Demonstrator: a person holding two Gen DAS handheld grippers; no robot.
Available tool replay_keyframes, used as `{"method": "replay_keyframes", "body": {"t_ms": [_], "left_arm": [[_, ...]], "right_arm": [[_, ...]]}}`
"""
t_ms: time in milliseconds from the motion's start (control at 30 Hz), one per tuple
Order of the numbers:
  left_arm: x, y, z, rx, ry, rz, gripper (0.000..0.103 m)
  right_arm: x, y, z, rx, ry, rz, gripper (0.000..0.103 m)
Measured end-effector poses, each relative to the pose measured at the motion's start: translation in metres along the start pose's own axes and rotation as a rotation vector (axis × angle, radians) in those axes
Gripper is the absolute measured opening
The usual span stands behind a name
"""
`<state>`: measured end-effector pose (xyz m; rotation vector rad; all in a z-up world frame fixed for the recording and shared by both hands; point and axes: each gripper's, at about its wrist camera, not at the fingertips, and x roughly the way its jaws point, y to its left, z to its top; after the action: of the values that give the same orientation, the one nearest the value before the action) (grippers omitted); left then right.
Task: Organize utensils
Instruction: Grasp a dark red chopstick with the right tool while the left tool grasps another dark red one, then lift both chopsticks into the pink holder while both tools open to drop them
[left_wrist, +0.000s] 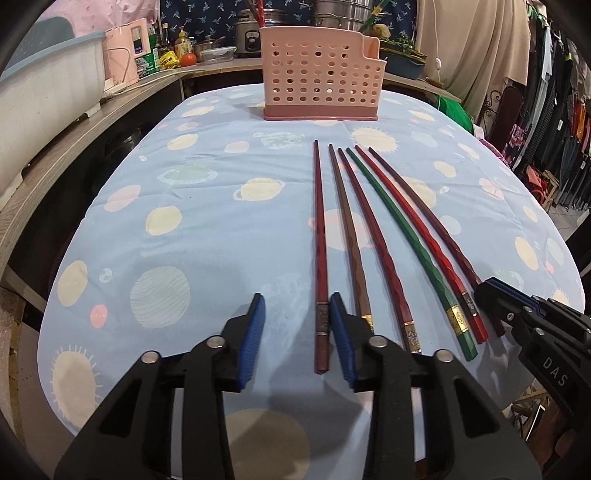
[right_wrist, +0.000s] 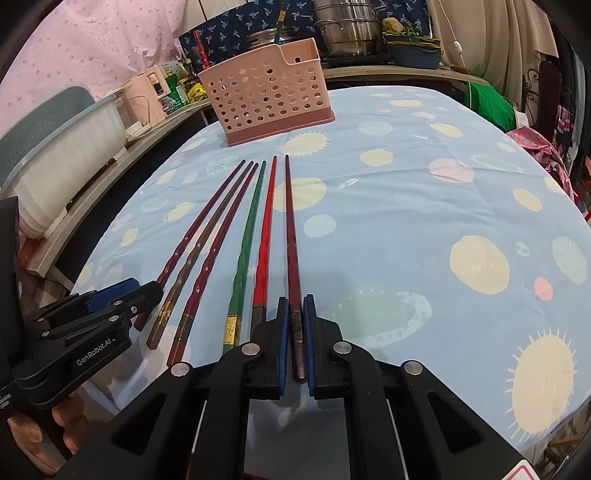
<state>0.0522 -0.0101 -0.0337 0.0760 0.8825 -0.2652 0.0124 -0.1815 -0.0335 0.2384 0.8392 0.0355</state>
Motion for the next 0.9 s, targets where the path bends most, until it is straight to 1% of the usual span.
{"method": "replay_keyframes", "body": {"t_ms": [167, 200, 600, 900], "left_arm": [[-0.001, 0.0, 0.0, 0.0, 0.002, -0.023, 0.009], [-0.001, 0.0, 0.0, 0.0, 0.003, -0.025, 0.008], [-0.005, 0.004, 0.001, -0.02, 0.018, -0.048, 0.007], [-0.019, 0.01, 0.013, -0.049, -0.002, -0.065, 0.007]], "right_arm": [[0.0, 0.0, 0.0, 0.001, 0.0, 0.0, 0.008], [0.0, 0.0, 0.0, 0.0, 0.0, 0.0, 0.008], [-0.003, -0.001, -0.002, 0.01, -0.001, 0.006, 0.007], [-0.015, -0.002, 0.008, 0.022, -0.031, 0.013, 0.007]]}}
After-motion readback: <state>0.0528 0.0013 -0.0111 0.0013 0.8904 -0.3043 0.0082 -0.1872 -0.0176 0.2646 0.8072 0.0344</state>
